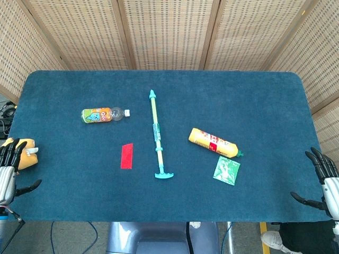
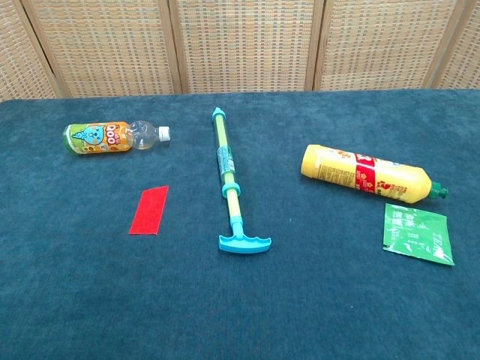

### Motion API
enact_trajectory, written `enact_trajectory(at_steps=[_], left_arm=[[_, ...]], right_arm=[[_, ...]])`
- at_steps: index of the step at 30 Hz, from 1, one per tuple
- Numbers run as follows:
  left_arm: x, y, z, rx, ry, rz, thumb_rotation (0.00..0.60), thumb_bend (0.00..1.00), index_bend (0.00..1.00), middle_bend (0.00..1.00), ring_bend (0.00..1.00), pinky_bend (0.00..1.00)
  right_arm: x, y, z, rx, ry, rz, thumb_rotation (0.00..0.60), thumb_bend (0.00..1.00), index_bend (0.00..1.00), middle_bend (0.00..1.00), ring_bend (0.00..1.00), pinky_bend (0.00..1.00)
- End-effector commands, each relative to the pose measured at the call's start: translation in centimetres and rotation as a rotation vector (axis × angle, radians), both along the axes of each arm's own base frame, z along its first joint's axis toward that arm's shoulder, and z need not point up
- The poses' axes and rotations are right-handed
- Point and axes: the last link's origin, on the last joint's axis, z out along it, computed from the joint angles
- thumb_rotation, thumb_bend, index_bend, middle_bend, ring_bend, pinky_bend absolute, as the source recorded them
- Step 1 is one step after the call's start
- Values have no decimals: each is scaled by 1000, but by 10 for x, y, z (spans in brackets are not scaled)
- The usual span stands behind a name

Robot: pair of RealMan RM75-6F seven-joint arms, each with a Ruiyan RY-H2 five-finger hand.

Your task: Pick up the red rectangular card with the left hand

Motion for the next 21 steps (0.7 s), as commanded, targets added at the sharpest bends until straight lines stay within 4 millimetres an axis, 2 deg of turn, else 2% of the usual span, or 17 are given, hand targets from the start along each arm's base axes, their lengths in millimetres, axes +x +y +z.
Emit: enact_trajectory(at_steps=[1,21], left_arm=[[0,0,0,0,0,1,600,104,0,0,0,0],[1,1,-4,-19,-8,-9,600,104,0,0,0,0]], right_arm=[[0,0,0,1,1,0,600,0,0,0,0,0],[1,0,-1,8,-3,1,600,0,0,0,0,0]])
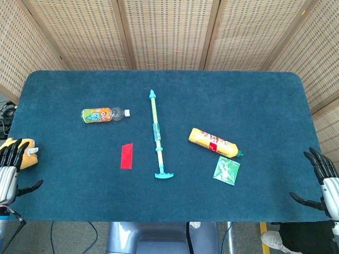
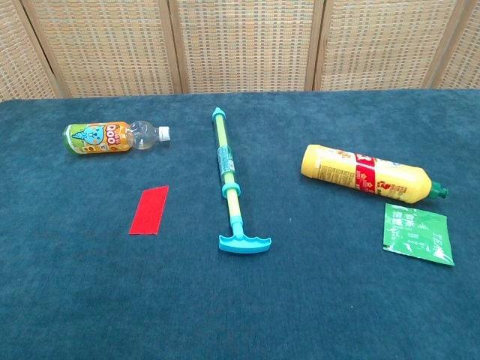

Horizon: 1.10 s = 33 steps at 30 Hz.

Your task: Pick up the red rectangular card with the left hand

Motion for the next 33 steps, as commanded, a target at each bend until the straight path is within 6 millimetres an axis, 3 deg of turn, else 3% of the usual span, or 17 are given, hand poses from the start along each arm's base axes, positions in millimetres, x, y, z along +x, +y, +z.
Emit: enact_trajectory(at_steps=[1,15,26,33], left_arm=[[0,0,-1,-5,0,-2,600,104,0,0,0,0],[7,5,-7,-22,-14,-31,600,104,0,0,0,0],[46,33,-62,-185,30,-126,600,111,0,0,0,0],[69,55,-99,-243,63,-162,600,186,0,0,0,0]], right_arm=[[0,0,0,2,2,-1,600,0,0,0,0,0],[2,1,-6,25,9,4,600,0,0,0,0,0],[2,-1,-8,36,10,7,600,0,0,0,0,0],[2,-1,-8,39,5,7,600,0,0,0,0,0]])
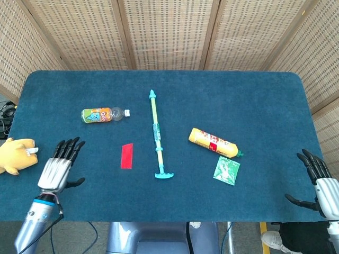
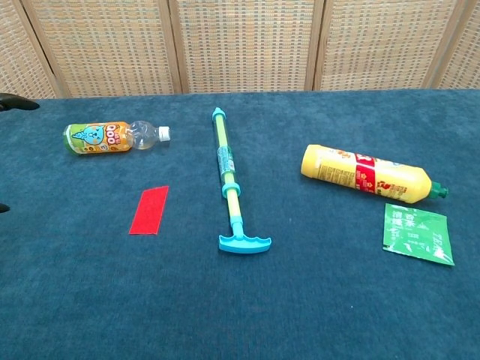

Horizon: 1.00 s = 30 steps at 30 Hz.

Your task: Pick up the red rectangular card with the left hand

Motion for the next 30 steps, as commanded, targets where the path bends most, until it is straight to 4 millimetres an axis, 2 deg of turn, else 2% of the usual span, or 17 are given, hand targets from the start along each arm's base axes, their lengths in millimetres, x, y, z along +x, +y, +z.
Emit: enact_trajectory(at_steps=[1,6,11,14,17,30], left_arm=[[9,12,-17,-24,22,-11,600,187,0,0,0,0],[18,20,-31,-40,34,-13,600,274,0,0,0,0],[26,27,-45,-60,44,-12,600,275,0,0,0,0],[32,34,-67,-95,70,4,600,275,0,0,0,0],[34,36,-77,-99,101,5,600,275,0,0,0,0],[43,49,-107,-112,125,47,600,278,0,0,0,0]], right_arm=[[-1,0,1,1,-4,-1,600,0,0,0,0,0],[-2,-1,2,1,-10,-6,600,0,0,0,0,0],[-3,-2,3,2,-17,-8,600,0,0,0,0,0],[-3,-2,4,1,-28,-6,600,0,0,0,0,0],[-4,-2,5,4,-33,-7,600,0,0,0,0,0],[-6,-5,4,27,-49,-12,600,0,0,0,0,0]])
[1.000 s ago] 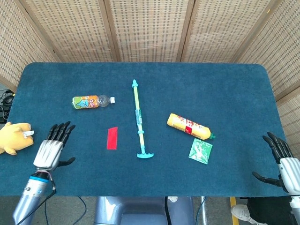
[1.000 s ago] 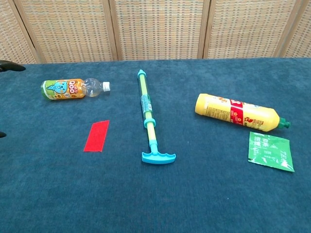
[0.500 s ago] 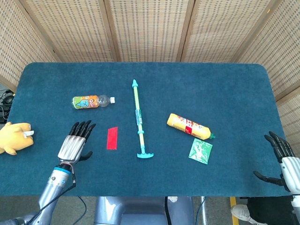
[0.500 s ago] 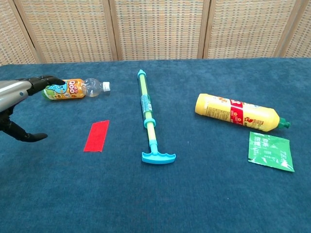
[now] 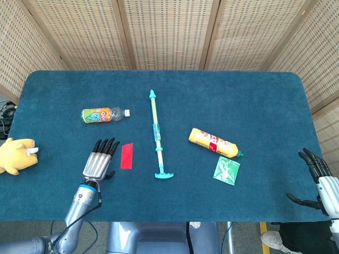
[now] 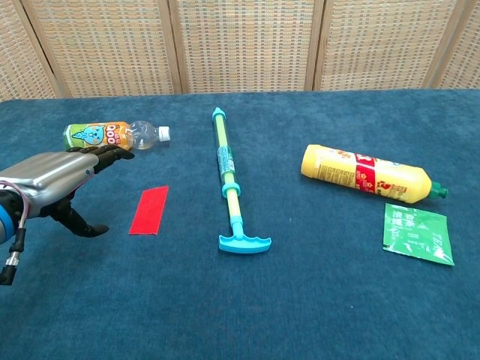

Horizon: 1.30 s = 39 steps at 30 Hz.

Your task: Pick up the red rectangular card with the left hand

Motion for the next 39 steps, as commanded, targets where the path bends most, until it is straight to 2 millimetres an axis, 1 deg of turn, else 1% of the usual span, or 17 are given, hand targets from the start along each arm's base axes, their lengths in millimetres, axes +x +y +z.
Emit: enact_trajectory(at_steps=[1,10,16,30,39], left_arm=[[3,3,-5,-4,-3,10,600,278,0,0,0,0],[11,7,-19,-8,11,13,600,279,0,0,0,0],[16,11,-34,-11,37,18,600,279,0,0,0,0],[27,15,-47,-18,58,7,600,283,0,0,0,0],[28,18,-53,-13,89,-1,600,294,0,0,0,0]], right_arm=[[-1,-1,0,3,-4,-2,600,0,0,0,0,0],[-3,-2,1,11,-21,-6,600,0,0,0,0,0],[-6,-4,3,18,-39,-13,600,0,0,0,0,0],[-9,-6,4,21,-53,-18,600,0,0,0,0,0],[-9,-6,4,24,-55,-17,600,0,0,0,0,0]])
